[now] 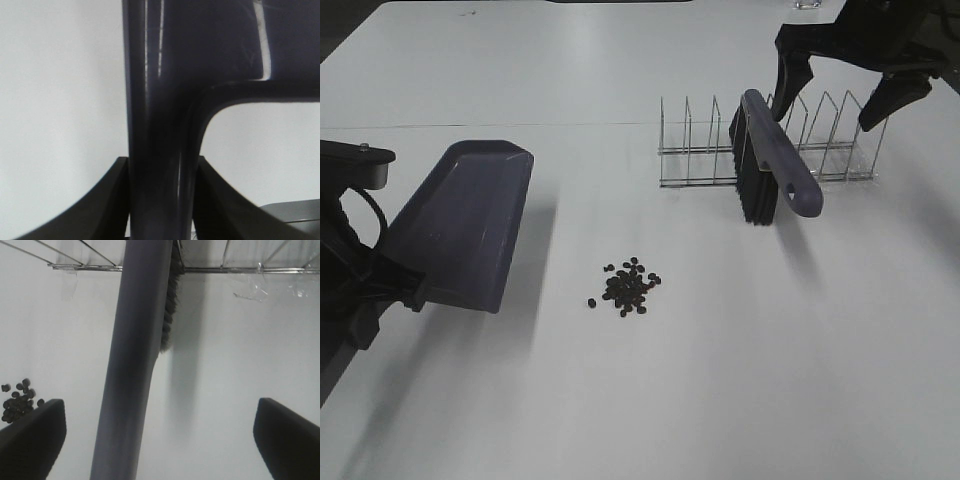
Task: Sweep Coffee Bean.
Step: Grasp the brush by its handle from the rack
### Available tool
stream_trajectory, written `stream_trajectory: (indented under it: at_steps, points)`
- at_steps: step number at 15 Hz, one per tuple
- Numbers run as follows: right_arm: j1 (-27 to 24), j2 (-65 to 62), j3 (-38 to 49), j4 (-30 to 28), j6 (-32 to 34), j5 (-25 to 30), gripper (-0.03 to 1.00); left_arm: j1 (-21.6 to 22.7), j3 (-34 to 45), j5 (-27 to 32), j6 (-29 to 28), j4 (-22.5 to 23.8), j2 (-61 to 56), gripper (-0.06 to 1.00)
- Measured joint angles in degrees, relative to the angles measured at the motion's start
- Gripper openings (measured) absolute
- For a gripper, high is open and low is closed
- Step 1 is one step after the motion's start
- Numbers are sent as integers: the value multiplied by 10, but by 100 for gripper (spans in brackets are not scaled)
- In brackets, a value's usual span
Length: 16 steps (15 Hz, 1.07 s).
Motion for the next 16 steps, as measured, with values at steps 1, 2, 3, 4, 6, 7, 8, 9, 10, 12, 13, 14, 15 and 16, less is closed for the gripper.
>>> stream_trajectory:
  at_steps: [1, 2, 3, 4, 6, 7, 8, 9, 10, 12, 13, 14, 15, 16]
  points:
    - [9, 22, -21, -1, -1, 0, 90, 0, 0, 1, 0, 0, 0, 33]
    - [17, 46, -43, -1, -1, 1, 90, 0, 0, 2, 0, 0, 0, 33]
    - [21, 56, -54, -1, -1, 1, 90, 0, 0, 2, 0, 0, 0, 33]
    - [27, 82, -74, 0, -1, 1, 90, 0, 0, 2, 0, 0, 0, 33]
    - [28, 125, -105, 2, -1, 1, 90, 0, 0, 7, 0, 0, 0, 33]
    - [28, 141, -115, 2, -1, 1, 89, 0, 0, 8, 0, 0, 0, 33]
    - [28, 154, -123, 2, -1, 1, 89, 0, 0, 9, 0, 0, 0, 33]
    - [28, 164, -125, 9, -1, 1, 89, 0, 0, 9, 0, 0, 0, 33]
    - [28, 172, -125, 17, -1, 2, 88, 0, 0, 9, 0, 0, 0, 33]
    - [28, 179, -125, 24, -1, 2, 84, 0, 0, 9, 0, 0, 0, 33]
    - [28, 179, -125, 26, -1, 2, 82, 0, 0, 9, 0, 1, 0, 33]
    - [28, 179, -128, 26, -1, 2, 76, 0, 0, 10, 0, 2, 0, 33]
    - [28, 179, -128, 26, -1, 2, 70, 0, 0, 10, -1, 5, 0, 33]
    - [28, 179, -128, 26, -1, 2, 60, 0, 0, 10, -2, 8, 0, 33]
